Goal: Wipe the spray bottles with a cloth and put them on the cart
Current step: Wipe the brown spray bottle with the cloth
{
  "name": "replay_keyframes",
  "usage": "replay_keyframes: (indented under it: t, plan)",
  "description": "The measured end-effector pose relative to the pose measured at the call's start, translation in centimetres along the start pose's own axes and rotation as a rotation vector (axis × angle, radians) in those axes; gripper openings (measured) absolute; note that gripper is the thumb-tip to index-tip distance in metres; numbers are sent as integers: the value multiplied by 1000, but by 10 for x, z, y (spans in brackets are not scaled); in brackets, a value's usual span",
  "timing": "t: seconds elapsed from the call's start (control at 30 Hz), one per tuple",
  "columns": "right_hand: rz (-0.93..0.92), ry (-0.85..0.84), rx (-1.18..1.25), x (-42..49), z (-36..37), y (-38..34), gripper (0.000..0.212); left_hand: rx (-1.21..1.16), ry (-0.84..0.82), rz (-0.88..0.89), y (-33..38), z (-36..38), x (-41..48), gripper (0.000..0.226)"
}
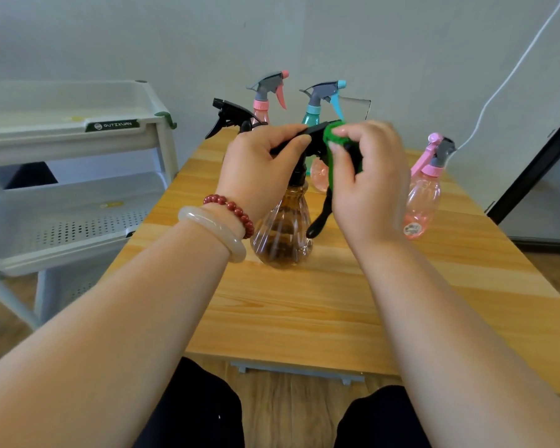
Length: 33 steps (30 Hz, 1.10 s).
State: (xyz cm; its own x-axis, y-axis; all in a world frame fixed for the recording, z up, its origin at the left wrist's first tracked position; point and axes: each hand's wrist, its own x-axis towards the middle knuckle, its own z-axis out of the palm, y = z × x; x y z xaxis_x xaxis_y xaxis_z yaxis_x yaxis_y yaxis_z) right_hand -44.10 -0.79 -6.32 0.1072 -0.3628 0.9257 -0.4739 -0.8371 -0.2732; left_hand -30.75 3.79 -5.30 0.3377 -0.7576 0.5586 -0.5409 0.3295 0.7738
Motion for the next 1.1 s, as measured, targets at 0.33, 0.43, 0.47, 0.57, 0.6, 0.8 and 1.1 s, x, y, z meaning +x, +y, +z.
replay_keyframes:
  t: [0.33,0.43,0.47,0.57,0.6,0.8,1.1]
  plan:
    - [132,-86,5,-19,-4,14,12,17,5,-2,2,-2,-1,27]
    - [52,13,10,-3,-3,-3,11,4,-5,-13,2,-2,-2,27]
    - [41,14,8,1,-1,-6,10,0,-8,-15,1,-2,-2,26]
    - [21,-86,-10,-4,7,3,13,-10,-8,-24,3,-5,0,25]
    - [26,-143,-20,-11,7,9,13,-2,-17,-23,4,-6,0,24]
    - [182,-70,21,-18,-20,14,13,92,-138,-41,9,-19,7,25]
    - [328,-86,203,28,-17,-6,18,399,-168,111,23,-5,14,32]
